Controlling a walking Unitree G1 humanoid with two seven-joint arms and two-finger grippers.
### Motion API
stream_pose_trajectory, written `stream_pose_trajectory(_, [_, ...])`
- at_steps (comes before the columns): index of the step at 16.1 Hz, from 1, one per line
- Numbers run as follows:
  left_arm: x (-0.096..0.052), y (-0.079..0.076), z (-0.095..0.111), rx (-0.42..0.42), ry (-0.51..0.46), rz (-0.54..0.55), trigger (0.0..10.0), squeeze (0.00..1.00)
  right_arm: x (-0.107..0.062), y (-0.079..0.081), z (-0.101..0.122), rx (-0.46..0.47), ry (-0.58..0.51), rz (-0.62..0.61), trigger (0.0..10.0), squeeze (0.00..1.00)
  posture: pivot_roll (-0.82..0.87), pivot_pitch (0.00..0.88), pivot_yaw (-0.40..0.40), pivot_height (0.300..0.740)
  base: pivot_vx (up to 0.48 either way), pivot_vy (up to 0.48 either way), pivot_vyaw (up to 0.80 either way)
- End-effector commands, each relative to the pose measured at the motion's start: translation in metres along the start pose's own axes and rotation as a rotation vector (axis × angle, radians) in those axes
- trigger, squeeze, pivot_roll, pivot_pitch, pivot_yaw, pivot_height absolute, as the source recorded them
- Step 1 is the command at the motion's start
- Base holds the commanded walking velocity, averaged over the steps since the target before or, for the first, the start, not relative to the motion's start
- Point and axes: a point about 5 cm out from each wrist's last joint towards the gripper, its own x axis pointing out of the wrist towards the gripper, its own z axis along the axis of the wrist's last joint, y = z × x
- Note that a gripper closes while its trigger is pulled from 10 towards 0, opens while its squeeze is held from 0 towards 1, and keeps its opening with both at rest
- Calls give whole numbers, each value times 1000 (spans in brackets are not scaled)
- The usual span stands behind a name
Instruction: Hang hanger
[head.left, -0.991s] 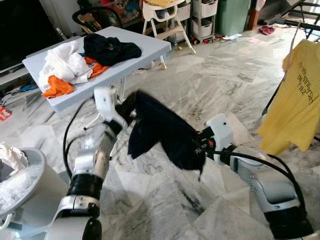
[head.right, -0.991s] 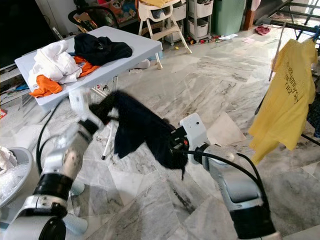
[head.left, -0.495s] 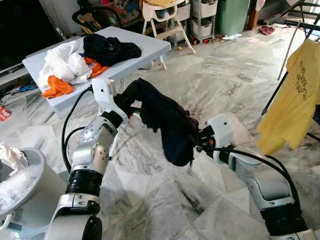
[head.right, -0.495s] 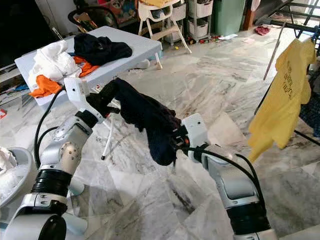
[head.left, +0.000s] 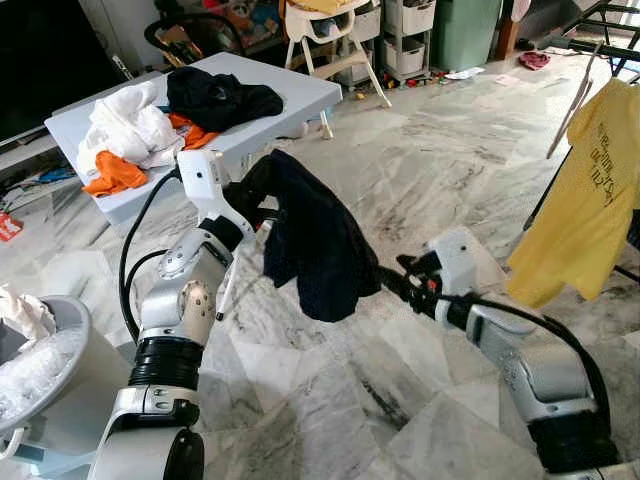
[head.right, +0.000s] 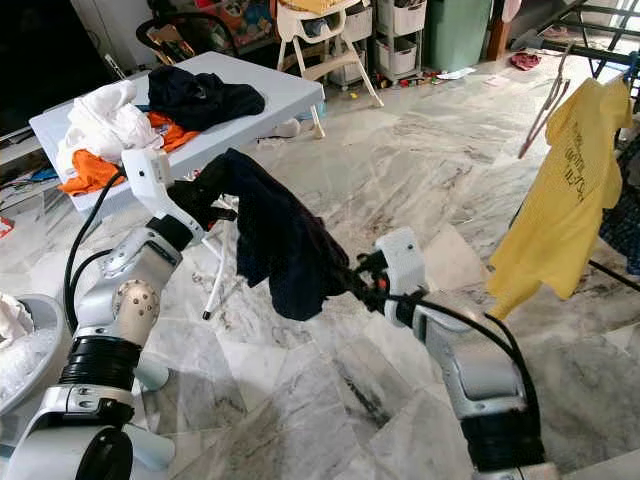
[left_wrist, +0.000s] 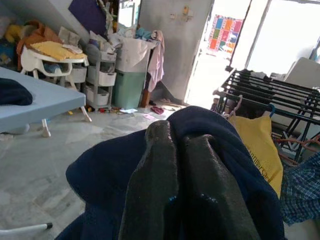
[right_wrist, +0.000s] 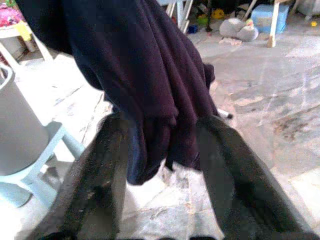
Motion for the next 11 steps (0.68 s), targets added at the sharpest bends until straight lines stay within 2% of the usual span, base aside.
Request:
stream_pose_trajectory(1, [3, 0, 22, 28, -63, -4, 0, 0, 1, 4, -8, 21, 14, 29, 10000, 1000, -162, 0, 176, 740, 0, 0, 0])
stream_pose_trajectory(6, [10, -12, 46, -2, -131, -37, 0, 0, 0, 17, -67, 179, 133, 21, 10000, 1000, -139, 8, 177, 740, 0, 0, 0])
stream_pose_trajectory(7, [10, -13, 48, -9, -137, -37, 0, 0, 0, 19, -70, 191, 136, 18, 10000, 1000, -138, 8, 177, 740, 0, 0, 0])
stream_pose_trajectory(8, [10, -15, 52, -29, -149, -33, 0, 0, 4, 18, -78, 213, 142, -46, 10000, 1000, -132, 8, 176, 740, 0, 0, 0])
stream_pose_trajectory(10, [11, -17, 55, -45, -159, -36, 0, 0, 10, 19, -83, 263, 126, -94, 10000, 1000, -126, 7, 176, 740, 0, 0, 0])
stream_pose_trajectory(11, [11, -19, 56, -52, -161, -37, 0, 0, 18, 21, -82, 337, 87, -132, 10000, 714, -124, 7, 176, 740, 0, 0, 0])
